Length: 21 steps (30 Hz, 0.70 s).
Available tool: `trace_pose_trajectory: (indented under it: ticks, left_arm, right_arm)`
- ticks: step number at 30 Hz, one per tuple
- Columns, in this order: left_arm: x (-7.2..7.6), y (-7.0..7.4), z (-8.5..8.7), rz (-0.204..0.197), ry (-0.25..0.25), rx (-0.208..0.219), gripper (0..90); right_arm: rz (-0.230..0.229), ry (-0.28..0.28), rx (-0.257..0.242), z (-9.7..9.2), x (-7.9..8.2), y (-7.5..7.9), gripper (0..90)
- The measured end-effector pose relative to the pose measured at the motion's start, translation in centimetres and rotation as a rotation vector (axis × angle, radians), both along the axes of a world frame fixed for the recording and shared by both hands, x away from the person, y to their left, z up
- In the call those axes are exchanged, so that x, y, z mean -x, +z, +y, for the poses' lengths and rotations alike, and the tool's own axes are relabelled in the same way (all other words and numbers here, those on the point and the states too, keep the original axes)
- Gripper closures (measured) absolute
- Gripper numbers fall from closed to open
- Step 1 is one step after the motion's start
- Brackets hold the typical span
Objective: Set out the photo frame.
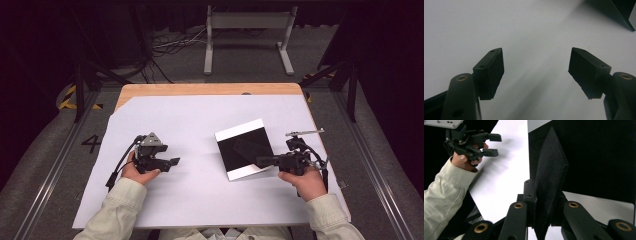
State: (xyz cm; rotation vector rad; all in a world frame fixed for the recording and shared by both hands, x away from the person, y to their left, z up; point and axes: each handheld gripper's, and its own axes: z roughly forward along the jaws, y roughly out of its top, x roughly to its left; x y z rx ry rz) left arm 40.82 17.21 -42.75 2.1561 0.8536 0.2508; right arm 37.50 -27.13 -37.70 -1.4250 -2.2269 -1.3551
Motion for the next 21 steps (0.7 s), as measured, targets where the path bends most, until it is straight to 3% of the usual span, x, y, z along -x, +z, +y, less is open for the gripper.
trace_pose_trajectory:
  ticks: [7,11,21]
  left_arm:
    - [0.0,0.0,0.0,0.0,-0.001,-0.002,29.2]
    - [0.0,0.0,0.0,0.003,-0.003,-0.003,29.2]
    - [0.0,-0.1,-0.1,0.002,-0.002,-0.003,29.2]
  right_arm:
    - [-0.019,0.042,-0.021,0.4,0.3,0.4,85.6]
    - [-0.07,0.086,-0.024,0.9,0.7,0.7,86.8]
    - [-0.11,0.077,-0.049,1.2,0.9,0.6,87.0]
